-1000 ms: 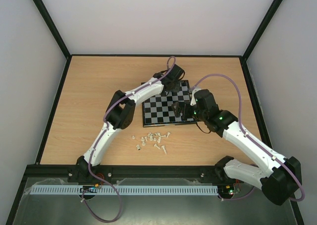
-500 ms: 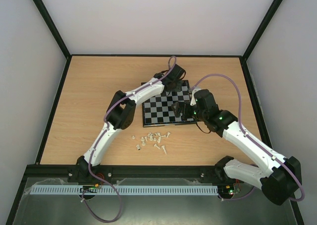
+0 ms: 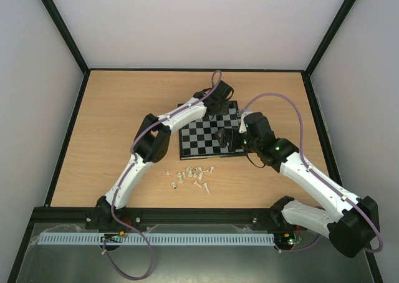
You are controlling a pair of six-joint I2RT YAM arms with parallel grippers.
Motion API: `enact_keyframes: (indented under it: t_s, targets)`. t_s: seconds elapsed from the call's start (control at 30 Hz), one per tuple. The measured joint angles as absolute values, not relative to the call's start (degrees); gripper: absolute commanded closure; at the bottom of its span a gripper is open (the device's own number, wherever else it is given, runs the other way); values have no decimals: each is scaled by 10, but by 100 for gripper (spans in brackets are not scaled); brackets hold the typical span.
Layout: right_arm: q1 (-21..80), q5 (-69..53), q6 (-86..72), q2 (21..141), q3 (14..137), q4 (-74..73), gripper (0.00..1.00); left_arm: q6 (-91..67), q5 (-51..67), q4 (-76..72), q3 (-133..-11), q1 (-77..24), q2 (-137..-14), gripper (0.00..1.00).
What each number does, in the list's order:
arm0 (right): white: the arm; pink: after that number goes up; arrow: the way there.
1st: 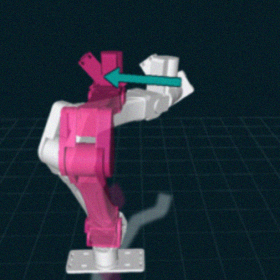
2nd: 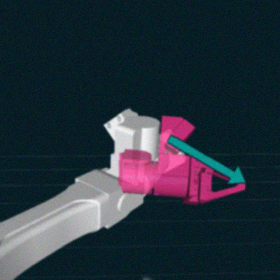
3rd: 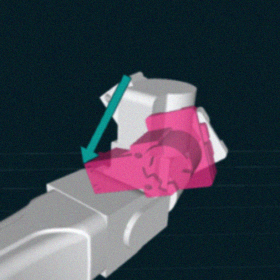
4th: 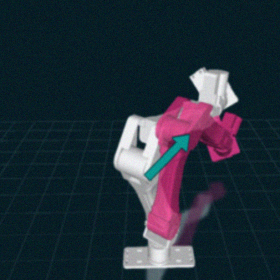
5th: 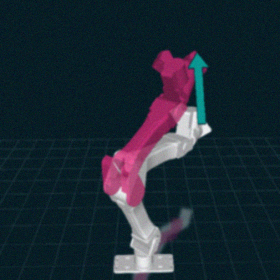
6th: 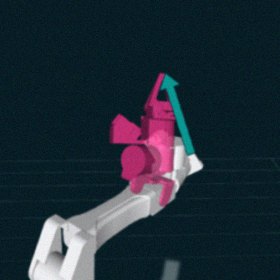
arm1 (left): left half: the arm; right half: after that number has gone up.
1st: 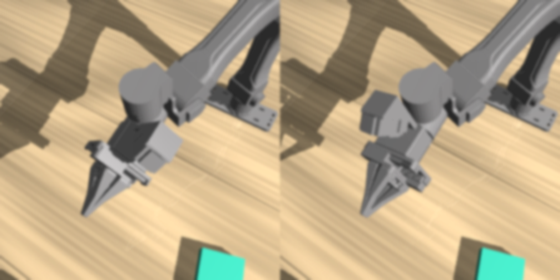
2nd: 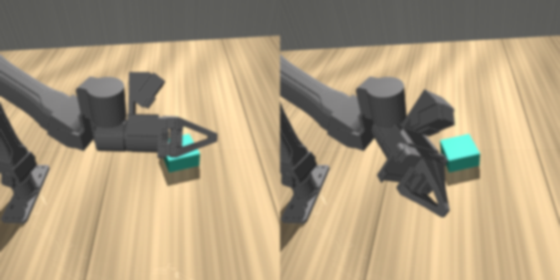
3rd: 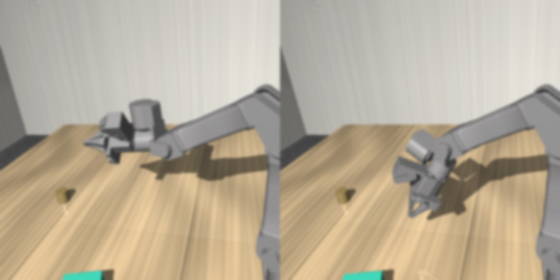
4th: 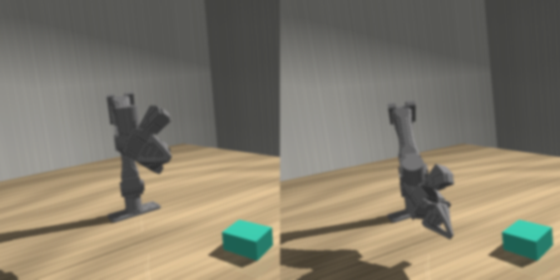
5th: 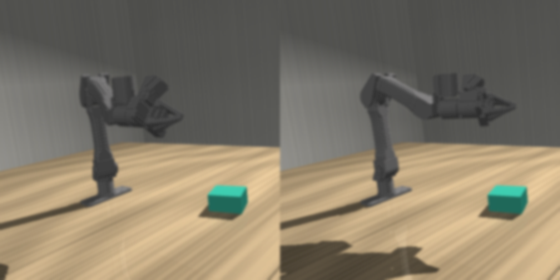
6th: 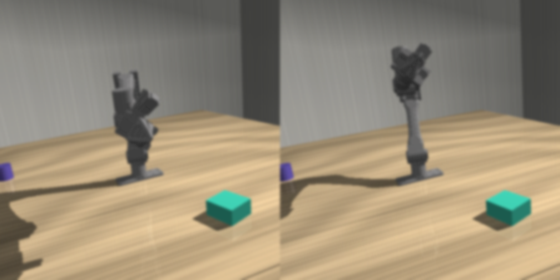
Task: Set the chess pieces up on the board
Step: Place the chess piece on the chessboard, then pick up the chess piece at the center of the board.
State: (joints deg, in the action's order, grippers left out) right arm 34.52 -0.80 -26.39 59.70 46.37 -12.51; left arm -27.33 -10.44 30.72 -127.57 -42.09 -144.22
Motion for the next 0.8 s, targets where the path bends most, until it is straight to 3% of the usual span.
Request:
enact_keyframes:
  t_s: [0.13,0.43,0.8]
  targets:
    - [345,-9,-264,597,464,-125,1,-274,-105,308,-1275,-423,-1442,82]
    - [345,-10,-264,597,464,-125,1,-273,-129,309,-1183,-456,-1337,46]
    - [345,-22,-264,604,463,-121,1,-340,-205,259,-752,-453,-957,38]
